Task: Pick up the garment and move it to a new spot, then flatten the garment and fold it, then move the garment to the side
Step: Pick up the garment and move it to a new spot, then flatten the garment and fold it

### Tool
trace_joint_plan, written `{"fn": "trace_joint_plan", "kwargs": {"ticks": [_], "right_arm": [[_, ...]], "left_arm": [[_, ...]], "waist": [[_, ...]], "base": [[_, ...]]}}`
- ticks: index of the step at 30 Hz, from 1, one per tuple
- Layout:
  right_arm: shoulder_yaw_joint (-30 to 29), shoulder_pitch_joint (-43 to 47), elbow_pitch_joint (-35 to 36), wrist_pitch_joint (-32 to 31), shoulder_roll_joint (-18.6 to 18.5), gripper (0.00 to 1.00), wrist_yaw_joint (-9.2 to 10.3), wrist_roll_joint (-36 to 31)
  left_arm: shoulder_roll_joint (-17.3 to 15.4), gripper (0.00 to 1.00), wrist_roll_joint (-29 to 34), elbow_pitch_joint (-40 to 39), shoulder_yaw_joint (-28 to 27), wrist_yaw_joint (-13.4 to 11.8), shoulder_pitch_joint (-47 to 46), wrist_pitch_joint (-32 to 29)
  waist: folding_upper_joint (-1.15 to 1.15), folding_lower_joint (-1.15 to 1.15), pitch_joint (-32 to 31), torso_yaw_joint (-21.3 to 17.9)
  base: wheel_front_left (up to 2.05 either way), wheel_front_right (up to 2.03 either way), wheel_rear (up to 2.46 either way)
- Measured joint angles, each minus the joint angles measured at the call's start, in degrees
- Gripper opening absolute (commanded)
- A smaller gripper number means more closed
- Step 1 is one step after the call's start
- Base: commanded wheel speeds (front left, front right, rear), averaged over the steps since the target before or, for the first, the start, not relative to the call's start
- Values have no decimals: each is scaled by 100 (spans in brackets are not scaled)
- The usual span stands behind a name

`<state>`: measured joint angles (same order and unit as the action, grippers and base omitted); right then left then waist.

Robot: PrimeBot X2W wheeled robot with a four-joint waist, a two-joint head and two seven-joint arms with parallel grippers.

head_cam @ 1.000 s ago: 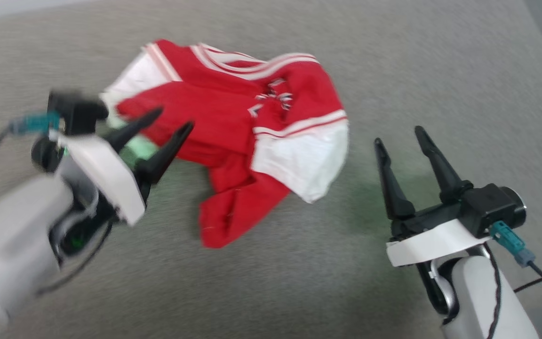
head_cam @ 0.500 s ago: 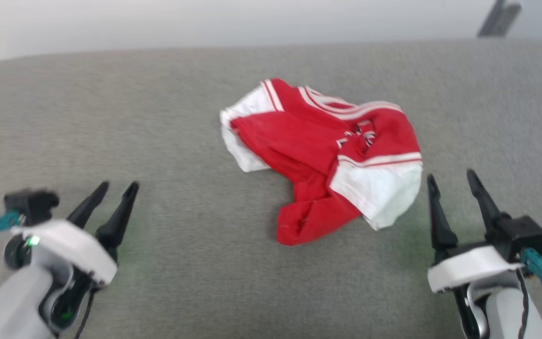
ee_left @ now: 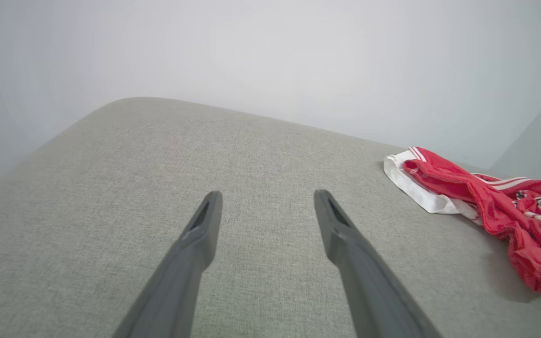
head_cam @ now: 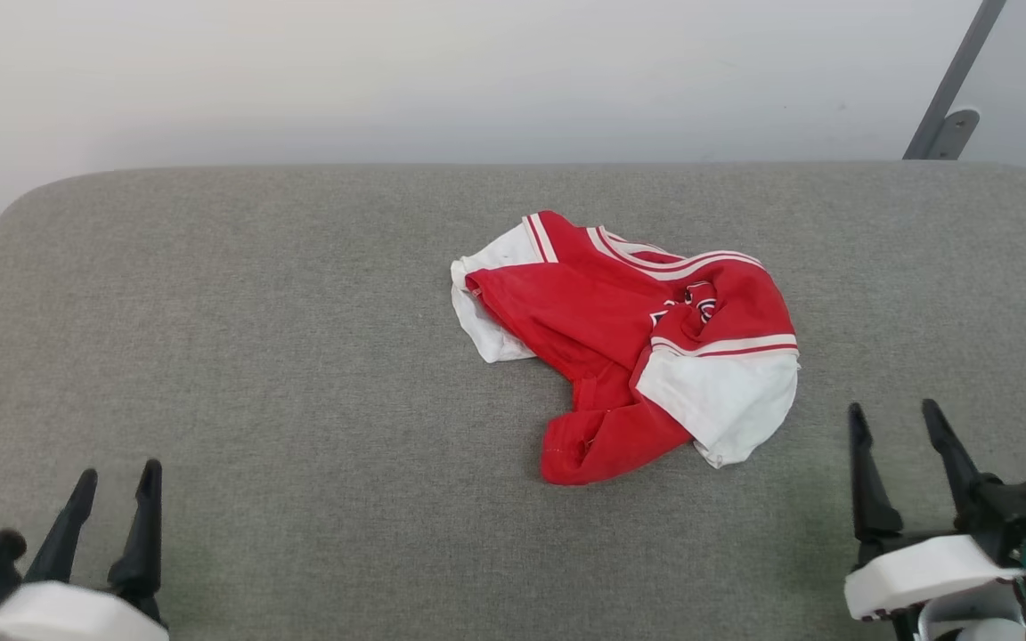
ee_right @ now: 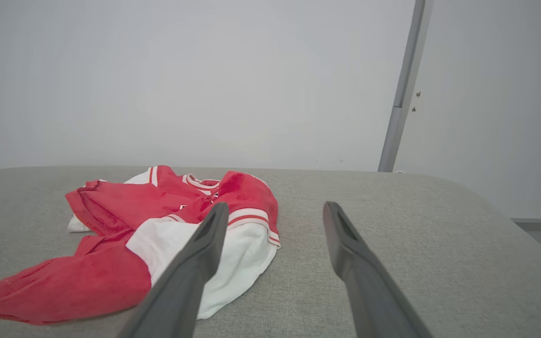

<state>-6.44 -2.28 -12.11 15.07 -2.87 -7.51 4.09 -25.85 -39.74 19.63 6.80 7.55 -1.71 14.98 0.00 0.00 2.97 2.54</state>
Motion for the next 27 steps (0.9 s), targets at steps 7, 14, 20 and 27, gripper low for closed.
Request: {"fn": "trace_joint_plan", "kwargs": {"ticks": [7, 14, 20, 27], "right_arm": [[-118, 108, 224, 0, -1, 100, 0, 87], [-121, 116, 279, -1, -1, 100, 0, 119], [-81, 120, 224, -1, -1, 100, 1, 118], [164, 7, -405, -278, 1, 100, 1, 136]], "left_arm": [[461, 100, 1241, -716, -856, 0, 497, 0], [744, 100, 1867, -1015, -1053, 0, 633, 0], [821, 100, 1924, -1048, -1006, 0, 667, 0], [890, 100, 1895, -1100, -975, 0, 667, 0]], "waist": [[0, 0, -32, 16], [0, 0, -1, 19], [0, 0, 62, 29], [0, 0, 96, 37]], "base": [[0, 0, 0], [0, 0, 0], [0, 0, 0], [0, 0, 0]]}}
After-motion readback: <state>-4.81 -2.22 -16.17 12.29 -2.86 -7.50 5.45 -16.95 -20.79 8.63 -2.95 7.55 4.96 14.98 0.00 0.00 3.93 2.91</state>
